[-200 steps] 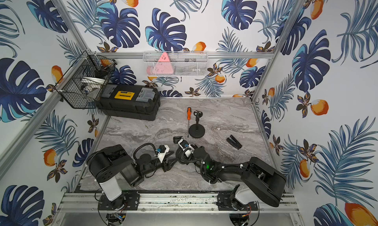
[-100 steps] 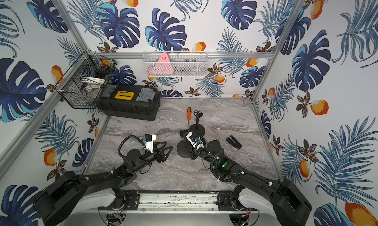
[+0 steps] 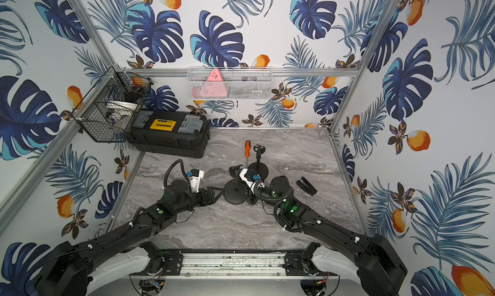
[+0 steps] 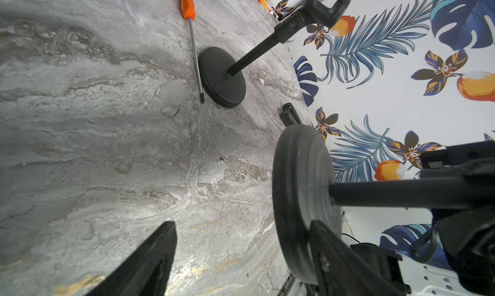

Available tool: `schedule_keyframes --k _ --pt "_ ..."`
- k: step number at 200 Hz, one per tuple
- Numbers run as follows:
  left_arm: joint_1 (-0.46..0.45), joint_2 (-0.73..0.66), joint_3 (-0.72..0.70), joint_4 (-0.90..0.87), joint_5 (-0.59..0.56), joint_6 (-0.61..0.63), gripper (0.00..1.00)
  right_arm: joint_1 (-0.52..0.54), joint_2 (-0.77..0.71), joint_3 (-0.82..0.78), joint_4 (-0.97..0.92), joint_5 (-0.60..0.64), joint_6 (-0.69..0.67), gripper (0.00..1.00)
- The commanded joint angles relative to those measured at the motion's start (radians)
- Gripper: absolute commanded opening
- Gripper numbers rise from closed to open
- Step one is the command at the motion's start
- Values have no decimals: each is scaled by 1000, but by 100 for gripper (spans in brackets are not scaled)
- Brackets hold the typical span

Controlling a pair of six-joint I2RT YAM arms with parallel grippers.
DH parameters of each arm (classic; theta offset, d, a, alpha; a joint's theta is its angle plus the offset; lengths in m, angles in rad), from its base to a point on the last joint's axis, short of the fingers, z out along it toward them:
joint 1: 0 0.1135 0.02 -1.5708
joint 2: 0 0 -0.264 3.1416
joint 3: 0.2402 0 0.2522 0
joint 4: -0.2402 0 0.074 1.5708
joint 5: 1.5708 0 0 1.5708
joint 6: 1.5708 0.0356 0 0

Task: Assemble a microphone stand
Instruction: Pick up the microphone stand at the center of the board.

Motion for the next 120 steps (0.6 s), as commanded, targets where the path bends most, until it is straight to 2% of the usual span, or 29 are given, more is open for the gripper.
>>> schedule_keyframes --k 1,22,51,88,120 --pt "16 18 4 75 142 -95 82 0 4 19 31 -31 2 0" --pt "21 54 -9 202 230 -186 81 0 16 22 52 -35 9 0" --pt "20 116 -58 421 311 -330 71 1 36 41 54 -38 16 0" --pt "20 125 -71 487 306 -358 60 0 58 56 73 -42 38 0" --pt "21 127 -82 539 295 -378 57 -1 63 50 102 -35 66 0"
